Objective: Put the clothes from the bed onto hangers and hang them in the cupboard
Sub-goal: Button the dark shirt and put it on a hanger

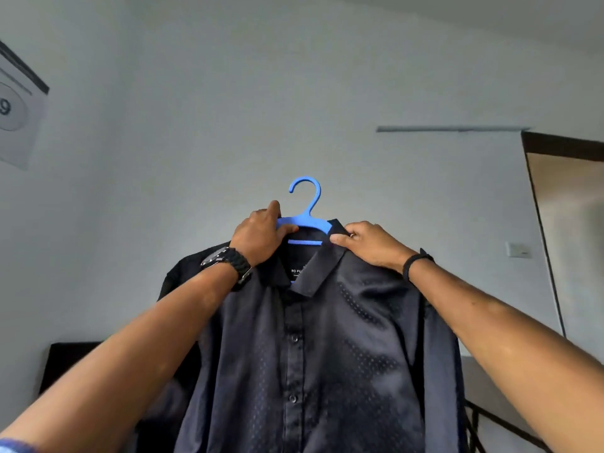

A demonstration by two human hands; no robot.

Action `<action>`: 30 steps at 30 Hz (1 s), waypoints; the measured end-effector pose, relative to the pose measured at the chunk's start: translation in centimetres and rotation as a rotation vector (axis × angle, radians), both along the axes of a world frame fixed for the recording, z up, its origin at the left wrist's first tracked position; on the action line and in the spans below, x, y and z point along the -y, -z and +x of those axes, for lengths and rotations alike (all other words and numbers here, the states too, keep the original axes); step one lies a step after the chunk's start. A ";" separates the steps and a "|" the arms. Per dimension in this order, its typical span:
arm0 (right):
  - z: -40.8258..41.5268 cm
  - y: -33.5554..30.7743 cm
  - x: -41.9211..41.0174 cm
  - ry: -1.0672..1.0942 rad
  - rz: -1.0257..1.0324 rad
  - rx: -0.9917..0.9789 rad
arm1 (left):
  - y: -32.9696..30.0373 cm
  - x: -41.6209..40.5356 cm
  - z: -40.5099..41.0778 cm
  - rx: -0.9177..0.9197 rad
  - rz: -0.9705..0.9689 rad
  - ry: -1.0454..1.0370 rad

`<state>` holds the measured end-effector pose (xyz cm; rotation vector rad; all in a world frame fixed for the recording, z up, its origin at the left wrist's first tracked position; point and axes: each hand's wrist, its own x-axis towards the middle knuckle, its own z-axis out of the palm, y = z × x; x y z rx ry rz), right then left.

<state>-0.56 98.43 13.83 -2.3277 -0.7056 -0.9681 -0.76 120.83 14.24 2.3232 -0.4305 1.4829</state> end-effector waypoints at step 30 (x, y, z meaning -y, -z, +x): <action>-5.5 -6.4 12.2 0.247 -0.081 0.098 | 1.2 -0.3 2.5 -0.328 -0.254 0.637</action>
